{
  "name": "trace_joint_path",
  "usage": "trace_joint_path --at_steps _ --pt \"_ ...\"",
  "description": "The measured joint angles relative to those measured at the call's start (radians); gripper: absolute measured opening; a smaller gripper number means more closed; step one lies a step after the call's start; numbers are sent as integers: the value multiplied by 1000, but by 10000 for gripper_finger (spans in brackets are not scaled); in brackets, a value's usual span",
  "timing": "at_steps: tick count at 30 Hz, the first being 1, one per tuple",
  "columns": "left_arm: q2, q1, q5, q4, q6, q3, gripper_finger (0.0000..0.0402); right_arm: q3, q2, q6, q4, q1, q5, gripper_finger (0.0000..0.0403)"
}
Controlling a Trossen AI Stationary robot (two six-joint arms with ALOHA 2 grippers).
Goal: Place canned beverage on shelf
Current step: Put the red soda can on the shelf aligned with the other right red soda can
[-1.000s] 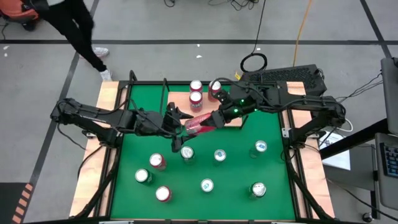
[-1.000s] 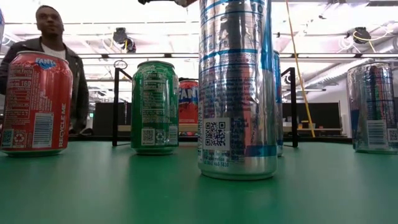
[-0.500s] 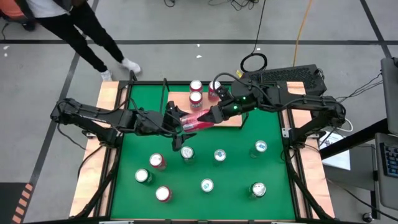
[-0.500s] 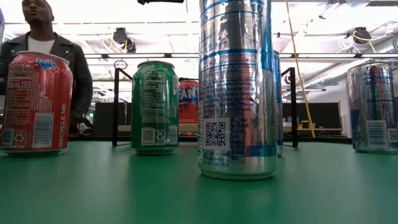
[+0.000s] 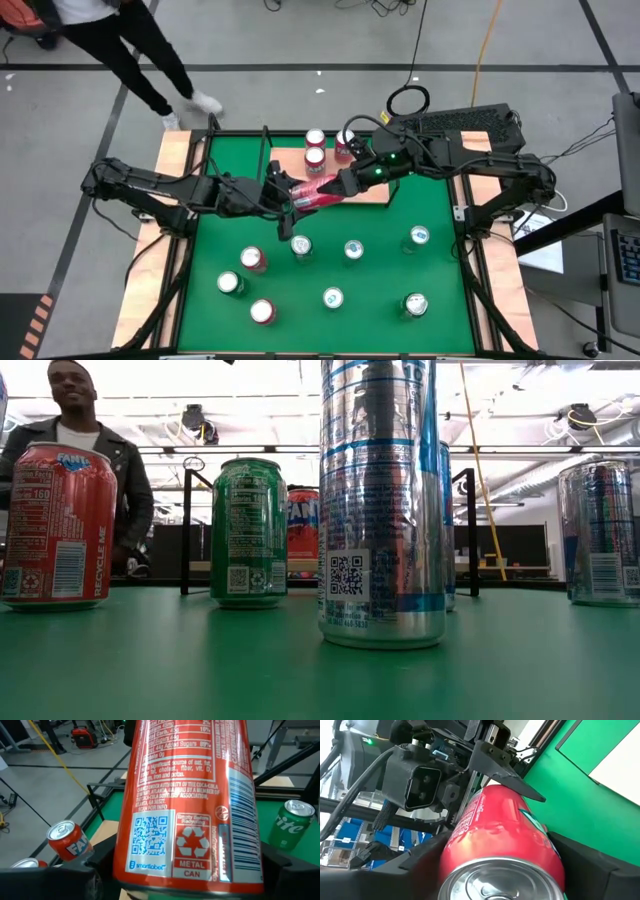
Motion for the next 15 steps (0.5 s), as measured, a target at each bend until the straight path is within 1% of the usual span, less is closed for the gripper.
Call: trace_joint_path --at_steps 5,11,15 --pt "-2 -9 8 2 -32 0 284 0 0 -32 4 0 1 329" --pt "-12 -10 93 18 -226 -1 284 3 -30 -169 18 -5 3 366" --pt "-30 -9 156 70 -326 -1 284 2 -46 -256 45 -6 7 379"
